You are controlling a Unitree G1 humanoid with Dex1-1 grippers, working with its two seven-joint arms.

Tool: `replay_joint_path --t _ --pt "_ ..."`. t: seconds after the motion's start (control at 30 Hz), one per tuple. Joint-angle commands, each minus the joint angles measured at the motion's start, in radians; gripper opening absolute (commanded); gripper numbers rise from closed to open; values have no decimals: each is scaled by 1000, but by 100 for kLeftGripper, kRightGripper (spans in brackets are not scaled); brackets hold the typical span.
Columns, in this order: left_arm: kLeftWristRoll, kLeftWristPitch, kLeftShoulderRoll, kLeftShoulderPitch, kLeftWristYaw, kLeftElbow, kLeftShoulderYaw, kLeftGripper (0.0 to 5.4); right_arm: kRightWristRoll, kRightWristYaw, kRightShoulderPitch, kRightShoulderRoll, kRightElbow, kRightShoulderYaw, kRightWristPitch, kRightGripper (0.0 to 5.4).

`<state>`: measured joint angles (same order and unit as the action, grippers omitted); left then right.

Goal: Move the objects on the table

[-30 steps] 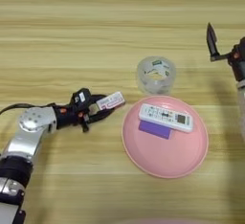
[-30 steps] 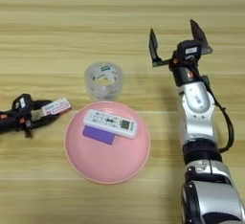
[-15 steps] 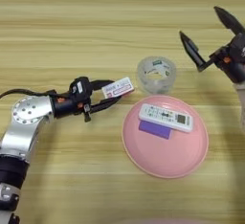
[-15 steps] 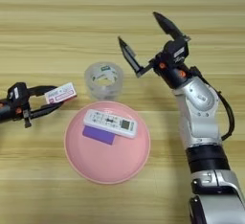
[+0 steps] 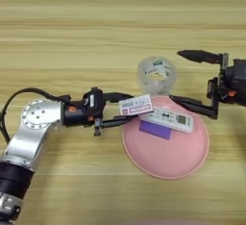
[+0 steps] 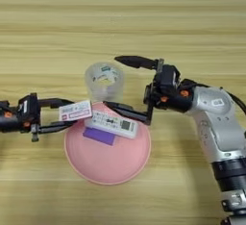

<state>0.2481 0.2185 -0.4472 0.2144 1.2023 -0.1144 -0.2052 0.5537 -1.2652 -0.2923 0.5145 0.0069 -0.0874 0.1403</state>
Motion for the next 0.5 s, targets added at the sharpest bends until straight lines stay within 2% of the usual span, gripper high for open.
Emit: replay_joint_path --t 0.03,0.3,0.5 --pt "4 -23 -16 16 15 40 -21 204 -40 -42 -28 32 -15 -26 -28 540" --pt "-1 -36 -22 26 23 58 -39 204 -147 -65 -18 36 -10 -96 -13 540" --pt "-4 -37 -22 30 24 58 -44 204 -200 -59 -5 29 -8 -125 7 540"
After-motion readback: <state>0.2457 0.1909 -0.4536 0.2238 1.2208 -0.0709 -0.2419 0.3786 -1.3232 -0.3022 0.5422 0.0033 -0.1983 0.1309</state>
